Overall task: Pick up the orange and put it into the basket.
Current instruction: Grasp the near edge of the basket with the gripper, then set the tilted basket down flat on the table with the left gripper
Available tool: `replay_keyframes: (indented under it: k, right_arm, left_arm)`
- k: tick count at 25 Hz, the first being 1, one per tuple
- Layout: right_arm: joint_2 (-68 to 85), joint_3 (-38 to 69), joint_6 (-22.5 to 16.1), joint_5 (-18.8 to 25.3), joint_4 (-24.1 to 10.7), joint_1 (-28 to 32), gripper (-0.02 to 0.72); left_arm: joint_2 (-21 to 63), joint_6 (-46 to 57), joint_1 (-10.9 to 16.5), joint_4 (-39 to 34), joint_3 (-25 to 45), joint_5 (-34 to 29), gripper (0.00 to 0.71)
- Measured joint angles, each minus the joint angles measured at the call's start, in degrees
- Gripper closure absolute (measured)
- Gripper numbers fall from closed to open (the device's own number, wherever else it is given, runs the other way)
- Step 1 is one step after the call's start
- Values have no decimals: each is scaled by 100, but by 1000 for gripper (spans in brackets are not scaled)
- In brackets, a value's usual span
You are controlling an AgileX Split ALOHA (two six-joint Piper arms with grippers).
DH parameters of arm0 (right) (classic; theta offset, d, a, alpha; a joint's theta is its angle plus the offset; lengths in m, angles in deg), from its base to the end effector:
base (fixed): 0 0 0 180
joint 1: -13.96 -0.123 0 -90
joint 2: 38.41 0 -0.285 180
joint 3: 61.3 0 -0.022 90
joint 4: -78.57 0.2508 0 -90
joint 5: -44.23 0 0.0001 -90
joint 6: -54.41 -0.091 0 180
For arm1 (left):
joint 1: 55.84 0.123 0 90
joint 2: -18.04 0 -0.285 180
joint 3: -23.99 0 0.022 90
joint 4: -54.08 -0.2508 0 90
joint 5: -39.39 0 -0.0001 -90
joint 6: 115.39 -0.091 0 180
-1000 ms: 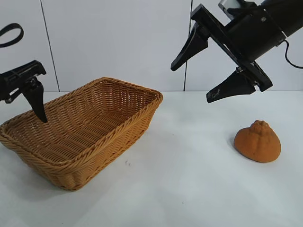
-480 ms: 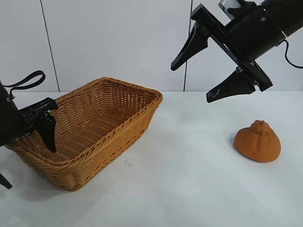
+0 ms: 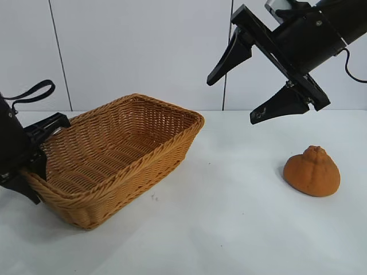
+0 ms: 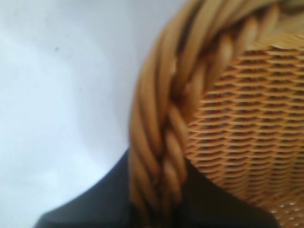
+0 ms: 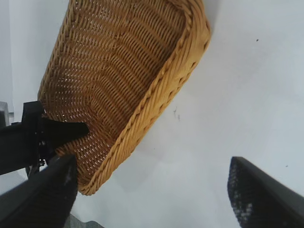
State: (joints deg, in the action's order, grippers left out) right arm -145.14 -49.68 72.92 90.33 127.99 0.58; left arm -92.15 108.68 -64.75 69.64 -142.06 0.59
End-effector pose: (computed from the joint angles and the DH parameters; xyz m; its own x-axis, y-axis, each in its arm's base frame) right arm 0.3274 0.1291 0.2287 -0.9618 0.0723 -0.2642 -0.1107 0.7796 0.6164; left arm 0.3395 -0.0687 0.1827 -0.6908 -0.7220 -0.0394 -0.6681 0.6582 -0.3471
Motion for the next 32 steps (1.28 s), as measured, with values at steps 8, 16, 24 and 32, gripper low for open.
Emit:
replay_keyframes:
  k: [8,16,24,32]
  right_arm:
    - [0,0,0,24,0,0,115]
    - [0,0,0,72,-19,0,115]
    - [0,0,0,86,-19,0,115]
    - [0,0,0,86,-19,0,115]
  left_arm:
    - [-655,-2422,176,511,-1250,-1171,625]
    - [-949,-3738,81,497,-1613,-1885,625]
    - [-949,-3851,-131,507,-1613,-1635,625]
    - [-1518,-4023,-107,431,-1632,-1427,625]
